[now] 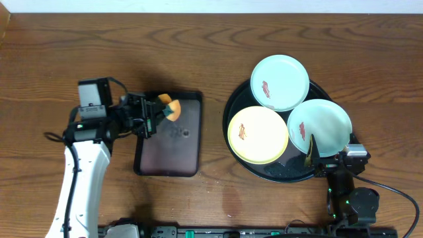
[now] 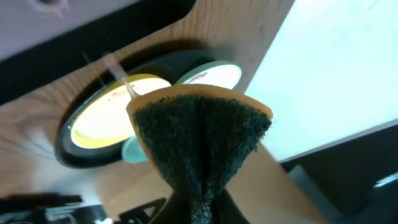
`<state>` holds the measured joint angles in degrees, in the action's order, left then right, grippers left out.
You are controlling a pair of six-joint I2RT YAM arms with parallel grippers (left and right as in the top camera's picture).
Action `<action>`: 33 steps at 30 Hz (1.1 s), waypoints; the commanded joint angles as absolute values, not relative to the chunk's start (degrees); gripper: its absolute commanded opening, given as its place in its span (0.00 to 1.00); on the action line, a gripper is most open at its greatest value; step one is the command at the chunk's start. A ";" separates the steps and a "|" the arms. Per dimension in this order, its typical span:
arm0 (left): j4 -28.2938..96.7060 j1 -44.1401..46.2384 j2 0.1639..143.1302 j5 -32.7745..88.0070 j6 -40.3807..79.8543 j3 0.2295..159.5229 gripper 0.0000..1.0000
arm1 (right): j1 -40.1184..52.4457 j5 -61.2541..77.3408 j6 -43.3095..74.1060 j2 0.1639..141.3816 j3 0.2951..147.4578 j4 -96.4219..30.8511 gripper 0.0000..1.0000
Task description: Clean dirty plates on tray and stack at the side
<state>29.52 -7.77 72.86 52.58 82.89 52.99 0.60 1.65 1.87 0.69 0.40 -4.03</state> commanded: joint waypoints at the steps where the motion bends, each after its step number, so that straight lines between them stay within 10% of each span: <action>1: 29.30 -9.85 72.53 57.56 85.52 53.36 0.08 | 0.47 1.54 1.02 0.43 0.34 -4.27 0.99; 33: 29.30 -10.59 72.55 62.35 93.78 53.36 0.08 | 0.47 1.54 1.02 0.43 0.34 -4.27 0.99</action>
<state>29.50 -10.35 72.86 61.17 93.21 52.99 0.60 1.65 1.87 0.69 0.40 -4.03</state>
